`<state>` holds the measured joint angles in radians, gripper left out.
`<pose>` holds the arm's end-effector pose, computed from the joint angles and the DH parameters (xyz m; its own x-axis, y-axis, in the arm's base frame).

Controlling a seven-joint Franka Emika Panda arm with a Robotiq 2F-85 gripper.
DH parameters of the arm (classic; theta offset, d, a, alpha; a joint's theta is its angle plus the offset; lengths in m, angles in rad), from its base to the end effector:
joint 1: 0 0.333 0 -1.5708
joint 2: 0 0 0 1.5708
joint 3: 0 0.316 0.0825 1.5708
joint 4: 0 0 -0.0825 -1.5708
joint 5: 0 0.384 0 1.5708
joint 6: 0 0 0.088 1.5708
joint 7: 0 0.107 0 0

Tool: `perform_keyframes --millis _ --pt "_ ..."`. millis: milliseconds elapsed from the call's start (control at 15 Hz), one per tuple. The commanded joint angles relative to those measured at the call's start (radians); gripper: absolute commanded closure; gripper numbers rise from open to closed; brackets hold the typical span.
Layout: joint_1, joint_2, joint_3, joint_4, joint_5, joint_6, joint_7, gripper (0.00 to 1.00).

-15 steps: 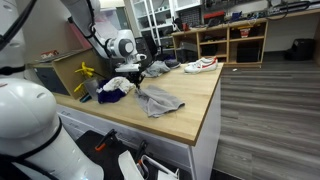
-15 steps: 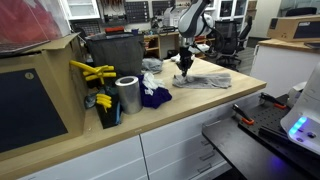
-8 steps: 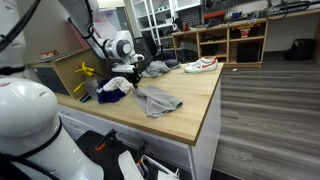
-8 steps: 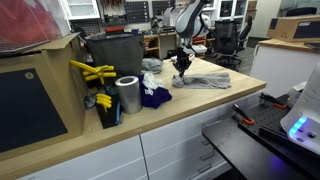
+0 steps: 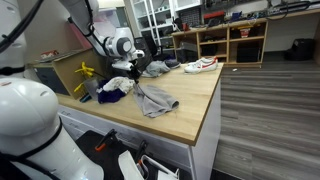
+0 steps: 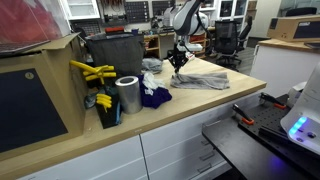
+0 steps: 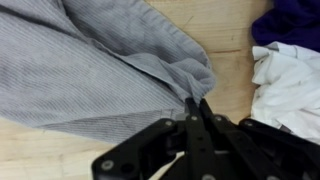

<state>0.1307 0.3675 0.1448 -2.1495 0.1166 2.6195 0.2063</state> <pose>0.5597 0.1547 0.2395 0.9965 -0.0459 0.0704 -0.0359 -0.9899 -0.1371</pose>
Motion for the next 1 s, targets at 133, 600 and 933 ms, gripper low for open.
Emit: perform_keyframes --millis 133,600,933 --pt "0.019 0.002 -0.027 0.025 0.022 0.013 0.054 0.99" --pt "0.051 0.008 -0.025 0.014 0.03 -0.006 0.139 0.99" --pt "0.067 0.027 -0.026 0.036 0.062 -0.078 0.242 0.99"
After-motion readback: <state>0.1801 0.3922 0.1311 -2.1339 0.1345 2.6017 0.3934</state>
